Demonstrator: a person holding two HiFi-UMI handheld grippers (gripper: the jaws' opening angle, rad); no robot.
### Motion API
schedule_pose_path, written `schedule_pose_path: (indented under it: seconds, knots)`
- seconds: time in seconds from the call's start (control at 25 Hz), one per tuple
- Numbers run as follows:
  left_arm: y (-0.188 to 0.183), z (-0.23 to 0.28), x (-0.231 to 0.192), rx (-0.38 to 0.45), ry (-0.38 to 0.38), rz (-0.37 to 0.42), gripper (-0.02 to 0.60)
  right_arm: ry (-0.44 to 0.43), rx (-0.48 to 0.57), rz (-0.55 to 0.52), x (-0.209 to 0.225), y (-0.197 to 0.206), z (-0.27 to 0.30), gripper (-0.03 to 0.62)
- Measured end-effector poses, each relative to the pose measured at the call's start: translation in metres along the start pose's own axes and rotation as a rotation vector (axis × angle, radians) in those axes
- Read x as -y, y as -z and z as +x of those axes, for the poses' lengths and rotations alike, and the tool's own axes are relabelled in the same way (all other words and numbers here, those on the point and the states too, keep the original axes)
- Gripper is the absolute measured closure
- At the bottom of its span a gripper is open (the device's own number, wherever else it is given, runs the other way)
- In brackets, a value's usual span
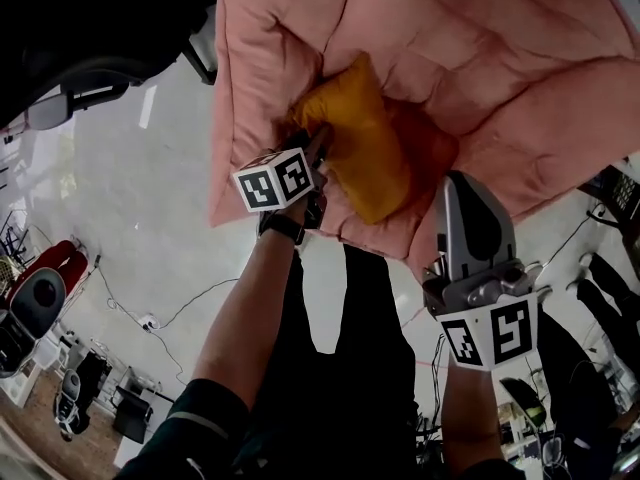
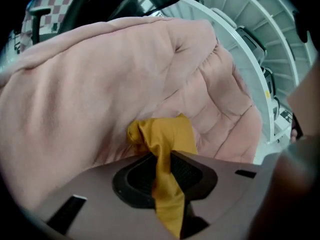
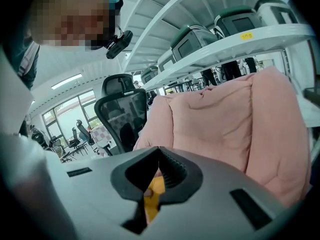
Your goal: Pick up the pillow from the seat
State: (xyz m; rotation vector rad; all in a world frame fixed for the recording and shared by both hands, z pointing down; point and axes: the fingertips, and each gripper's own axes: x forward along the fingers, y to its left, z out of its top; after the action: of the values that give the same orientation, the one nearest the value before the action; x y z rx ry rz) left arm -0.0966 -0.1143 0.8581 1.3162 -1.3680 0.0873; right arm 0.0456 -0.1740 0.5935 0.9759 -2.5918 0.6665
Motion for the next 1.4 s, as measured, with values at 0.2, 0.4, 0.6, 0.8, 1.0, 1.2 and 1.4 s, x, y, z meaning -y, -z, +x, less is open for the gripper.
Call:
schedule_pose_path:
  seconds: [0.2, 0.4, 0.6, 0.8, 1.0, 1.2, 1.4]
  knots:
    - [-0.007, -0.008, 0.023, -0.046, -0.007, 0.143, 0.514, 0.035, 0.02, 0.006, 0.003, -0.006, -0.012, 0.591]
    - [-0.015, -0.028, 0.063, -0.013, 0.031, 0.235, 0.512, 0.086, 0.021, 0.038, 0.012, -0.011, -0.028, 0.591]
    - [-0.024, -0.05, 0.11, 0.013, 0.095, 0.378, 0.509, 0.155, 0.07, 0.06, 0.022, -0.023, -0.044, 0.591]
    - [-0.031, -0.091, 0.151, 0.038, 0.132, 0.514, 0.514, 0.197, 0.124, 0.073, 0.02, -0.041, -0.063, 0.591]
    - [-0.058, -0.143, 0.185, 0.084, 0.171, 0.565, 0.515, 0.23, 0.164, 0.063, 0.011, -0.065, -0.086, 0.591]
    - [-0.082, -0.196, 0.224, 0.125, 0.199, 0.613, 0.514, 0.269, 0.174, 0.062, -0.001, -0.089, -0.111, 0.591]
    - [-0.109, -0.241, 0.259, 0.168, 0.228, 0.662, 0.512, 0.302, 0.202, 0.05, -0.015, -0.118, -0.13, 0.591]
